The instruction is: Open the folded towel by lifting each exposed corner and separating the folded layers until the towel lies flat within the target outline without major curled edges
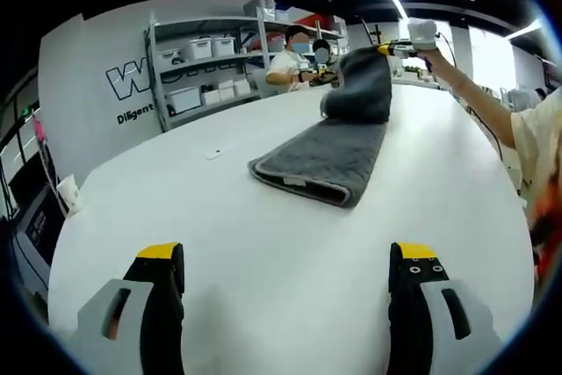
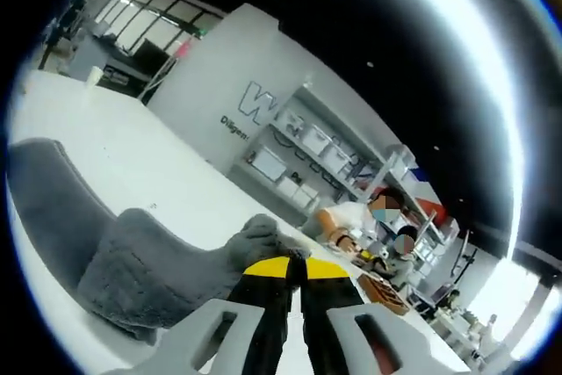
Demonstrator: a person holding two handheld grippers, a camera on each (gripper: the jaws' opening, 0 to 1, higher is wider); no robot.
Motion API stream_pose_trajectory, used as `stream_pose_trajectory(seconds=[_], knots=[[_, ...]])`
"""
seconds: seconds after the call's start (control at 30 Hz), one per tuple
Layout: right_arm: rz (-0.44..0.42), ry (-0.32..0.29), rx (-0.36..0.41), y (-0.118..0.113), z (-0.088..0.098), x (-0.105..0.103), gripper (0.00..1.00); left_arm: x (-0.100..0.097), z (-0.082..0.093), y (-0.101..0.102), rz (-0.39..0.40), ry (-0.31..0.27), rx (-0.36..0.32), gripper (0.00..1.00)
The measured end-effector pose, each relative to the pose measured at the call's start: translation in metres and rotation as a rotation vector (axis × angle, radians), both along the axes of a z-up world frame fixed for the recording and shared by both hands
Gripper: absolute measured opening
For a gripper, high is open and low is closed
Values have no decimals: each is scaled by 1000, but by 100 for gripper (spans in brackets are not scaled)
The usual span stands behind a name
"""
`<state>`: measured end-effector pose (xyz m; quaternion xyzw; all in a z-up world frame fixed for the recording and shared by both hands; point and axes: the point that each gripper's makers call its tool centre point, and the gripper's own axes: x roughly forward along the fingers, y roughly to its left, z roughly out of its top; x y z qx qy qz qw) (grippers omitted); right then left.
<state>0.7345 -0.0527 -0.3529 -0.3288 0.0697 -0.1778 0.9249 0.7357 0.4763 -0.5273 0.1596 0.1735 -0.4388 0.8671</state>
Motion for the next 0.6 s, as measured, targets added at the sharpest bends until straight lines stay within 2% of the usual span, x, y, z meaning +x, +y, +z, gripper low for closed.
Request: stream_pose_trajectory(seconds=[0.27, 0.43, 0.6], knots=[[-89, 27, -48, -44, -6, 3, 0, 0, -1, 0, 1, 0, 2, 95], [-118, 89, -53, -63, -31, 7, 0, -1, -3, -1, -4, 1, 10, 95], [-163, 165, -19, -87, -69, 8, 0, -1, -4, -1, -4, 5, 13, 95]])
